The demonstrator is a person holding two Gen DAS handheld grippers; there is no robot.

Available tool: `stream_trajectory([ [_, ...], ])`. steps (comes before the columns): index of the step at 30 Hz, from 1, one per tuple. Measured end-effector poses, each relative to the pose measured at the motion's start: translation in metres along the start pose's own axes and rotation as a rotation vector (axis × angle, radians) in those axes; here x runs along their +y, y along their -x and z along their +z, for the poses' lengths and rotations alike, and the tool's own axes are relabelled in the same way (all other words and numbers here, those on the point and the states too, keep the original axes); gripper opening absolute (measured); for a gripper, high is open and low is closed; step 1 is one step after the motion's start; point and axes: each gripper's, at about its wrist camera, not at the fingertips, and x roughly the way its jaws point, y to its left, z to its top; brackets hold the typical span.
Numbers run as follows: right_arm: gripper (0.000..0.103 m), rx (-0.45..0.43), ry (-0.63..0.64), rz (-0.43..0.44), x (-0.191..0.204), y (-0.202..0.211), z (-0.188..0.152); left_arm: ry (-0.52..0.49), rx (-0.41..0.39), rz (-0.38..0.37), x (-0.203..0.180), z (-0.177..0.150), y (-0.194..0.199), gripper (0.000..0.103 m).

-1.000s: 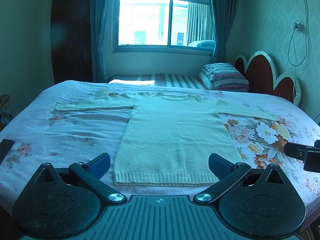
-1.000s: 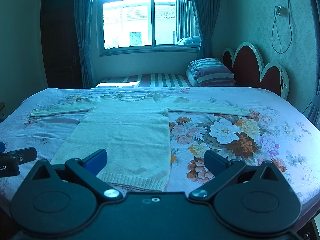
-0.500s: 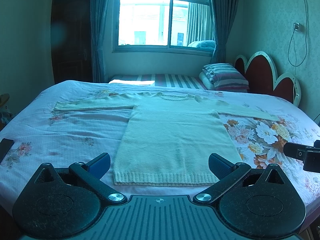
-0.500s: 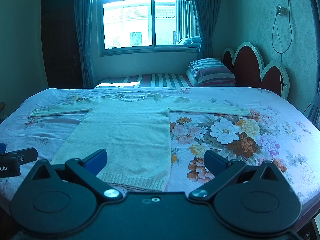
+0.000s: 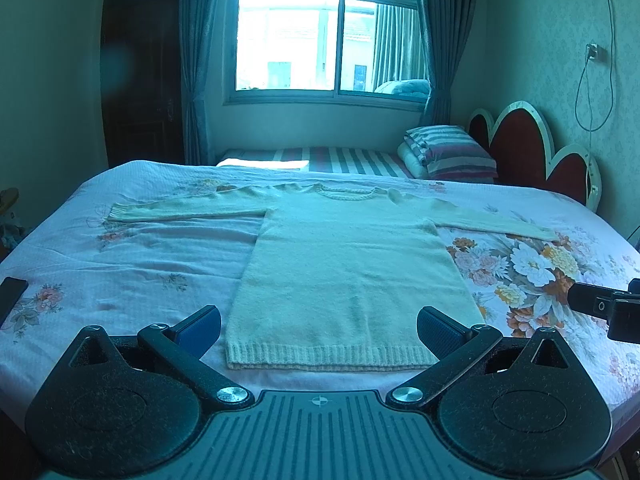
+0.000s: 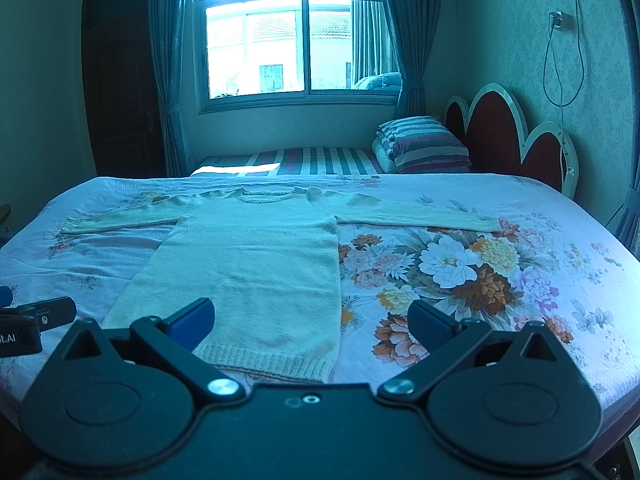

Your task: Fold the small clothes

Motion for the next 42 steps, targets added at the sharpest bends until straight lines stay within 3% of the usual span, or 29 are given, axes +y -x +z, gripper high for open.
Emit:
stream_trajectory([
  [7,0.103,-0.001,-0.002,0.002,-0.002,-0.005,0.001,-0.009,0.004,0.002,-0.001,0.002,-0.006,0.103],
  [11,0.103,-0.027,-0.031,0.0,-0.021,-0.026,0.009,-0.002,0.008,0.014,0.008,0.007,-0.02,0.103],
  [21,0.1,-0.153,-0.197,-0.127,-0.091,-0.097,0.054,0.027,0.018,0.032,0.046,0.044,-0.12,0.103],
  [23,0.092,-0.181,-0.234,-0.165,-0.111,-0.115,0.064,0.032,0.03,0.038,0.052,0.052,-0.14,0.103],
  [25,0.048,-0.173,-0.286,-0.171,-0.134,-0.135,0.072,0.047,0.051,0.045,0.055,0.06,-0.158,0.103],
  [28,0.05,-0.168,-0.393,-0.199,-0.184,-0.174,0.08,0.065,0.064,0.055,0.057,0.067,-0.184,0.103],
  [30,0.055,-0.157,-0.465,-0.211,-0.22,-0.206,0.08,0.068,0.077,0.091,0.057,0.07,-0.204,0.103],
  [36,0.054,-0.068,-0.626,-0.252,-0.316,-0.321,0.065,0.153,0.15,0.214,0.054,0.08,-0.253,0.103],
  [42,0.04,0.036,-0.793,-0.204,-0.375,-0.404,0.042,0.162,0.204,0.28,0.026,0.088,-0.291,0.103],
])
